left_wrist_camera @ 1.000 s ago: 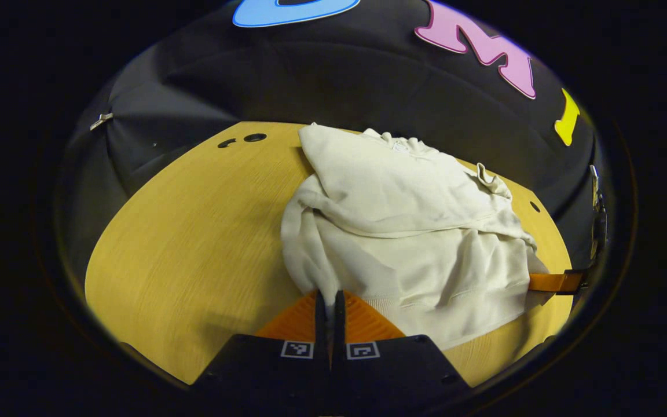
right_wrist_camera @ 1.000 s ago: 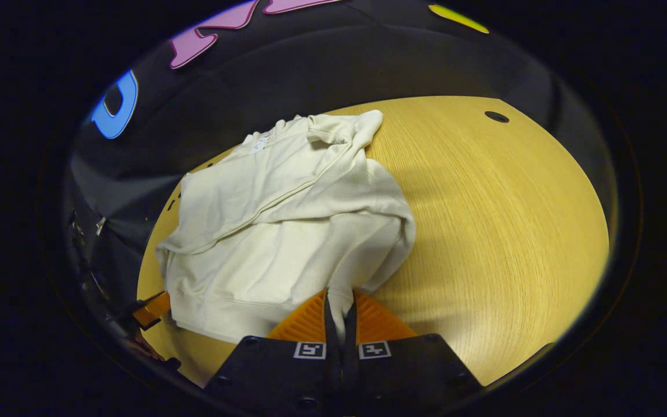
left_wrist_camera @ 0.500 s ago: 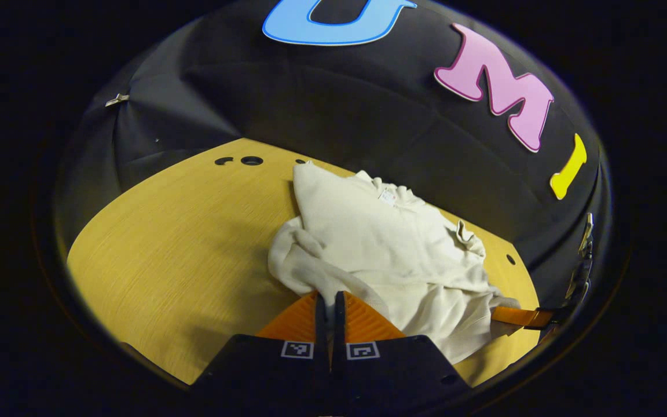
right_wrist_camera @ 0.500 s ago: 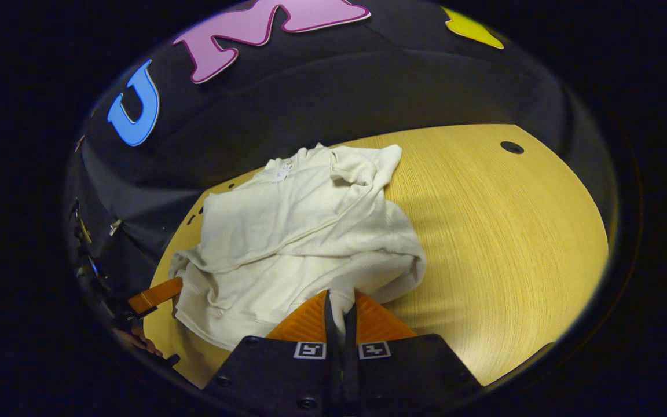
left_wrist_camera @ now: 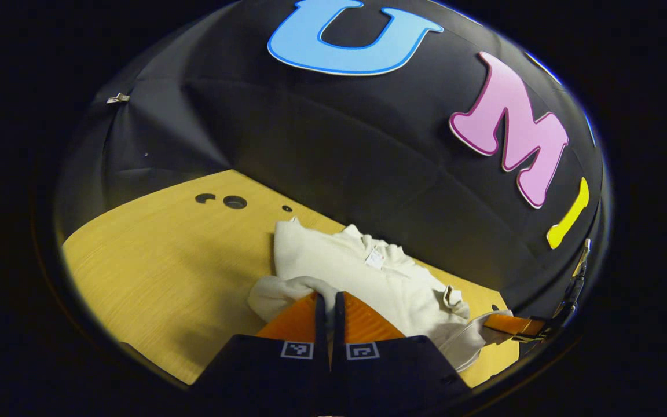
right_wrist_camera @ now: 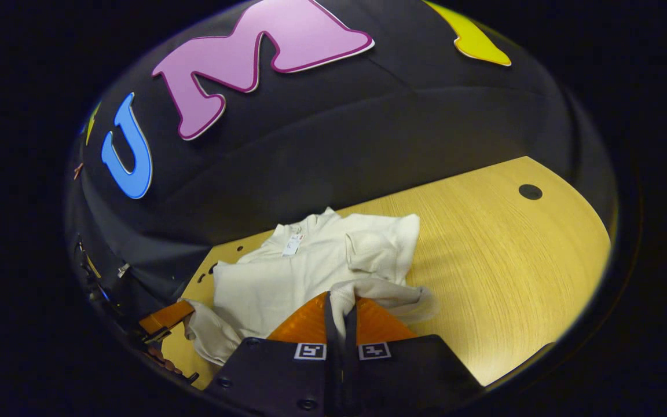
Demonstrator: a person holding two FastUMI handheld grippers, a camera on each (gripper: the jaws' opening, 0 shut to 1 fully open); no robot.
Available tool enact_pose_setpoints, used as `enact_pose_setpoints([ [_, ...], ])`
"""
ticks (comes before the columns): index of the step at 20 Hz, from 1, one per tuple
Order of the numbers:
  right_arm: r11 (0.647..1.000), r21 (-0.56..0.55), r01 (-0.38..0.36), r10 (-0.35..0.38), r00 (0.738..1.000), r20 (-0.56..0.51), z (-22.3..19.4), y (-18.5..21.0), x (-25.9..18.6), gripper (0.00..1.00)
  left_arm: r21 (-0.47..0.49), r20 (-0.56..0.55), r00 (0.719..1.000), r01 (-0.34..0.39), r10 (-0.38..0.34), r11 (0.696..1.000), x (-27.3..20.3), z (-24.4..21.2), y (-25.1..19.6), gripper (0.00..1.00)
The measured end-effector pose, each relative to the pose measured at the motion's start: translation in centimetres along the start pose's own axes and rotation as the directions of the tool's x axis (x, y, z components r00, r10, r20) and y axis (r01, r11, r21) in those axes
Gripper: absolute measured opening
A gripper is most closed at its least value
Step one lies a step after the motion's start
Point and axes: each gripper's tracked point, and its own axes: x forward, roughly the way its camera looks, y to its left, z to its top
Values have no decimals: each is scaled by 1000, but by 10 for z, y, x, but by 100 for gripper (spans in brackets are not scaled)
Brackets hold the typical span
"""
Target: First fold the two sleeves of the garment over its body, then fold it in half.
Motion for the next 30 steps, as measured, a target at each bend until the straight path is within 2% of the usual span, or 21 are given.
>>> enact_pose_setpoints([
  [2,1000,-9,9,-9,999,48,19,2,15,5,1,29,999,19,-19,1000,17,15,-8,1],
  [3,1000,-5,15,-14,997,72,27,2,24,5,9,41,999,30,-30,1000,25,22,-10,6],
  [6,1000,11,28,-29,990,134,50,5,49,5,60,80,996,43,-48,997,53,42,-14,6],
  [7,999,8,35,-36,987,155,57,6,57,5,75,91,995,40,-46,996,65,49,-13,1],
  [8,999,7,40,-41,985,165,61,6,64,5,89,93,995,38,-47,995,76,53,-11,6],
  [15,989,-27,143,-136,975,173,67,-18,119,6,109,61,997,-52,46,993,152,58,23,6],
  [18,987,-7,158,-155,975,158,63,-28,135,12,151,40,996,-83,78,985,175,51,31,6],
  [19,988,4,155,-153,976,152,60,-28,139,7,168,32,995,-95,91,981,178,49,33,6],
  [20,988,8,152,-152,977,150,60,-27,140,28,185,24,995,-104,101,977,180,47,35,10],
  [21,989,6,146,-145,978,149,59,-26,140,31,205,22,995,-103,101,973,181,48,34,22],
  [22,990,-7,138,-135,979,151,59,-24,138,40,228,17,995,-104,103,968,180,47,33,24],
  [23,992,-26,127,-122,980,156,59,-20,136,34,252,14,994,-108,108,962,177,48,33,26],
  [24,992,-52,119,-109,981,159,59,-16,132,51,262,15,994,-112,112,959,172,50,31,28],
  [25,990,-80,119,-104,981,166,59,-13,127,49,264,22,992,-123,121,957,167,55,30,34],
  [26,987,-107,120,-100,979,178,60,-11,121,71,262,39,990,-139,133,955,160,62,30,49],
  [27,985,-128,120,-94,977,191,63,-6,114,76,256,57,990,-142,131,956,153,71,27,63],
  [28,982,-146,119,-88,975,205,67,-2,105,88,256,75,989,-140,125,956,145,79,24,77],
  [29,977,-163,134,-95,969,227,72,-1,92,93,262,95,989,-136,115,955,133,90,20,92],
  [30,972,-179,155,-106,961,255,80,-1,80,99,271,117,988,-131,102,954,121,101,15,96],
])
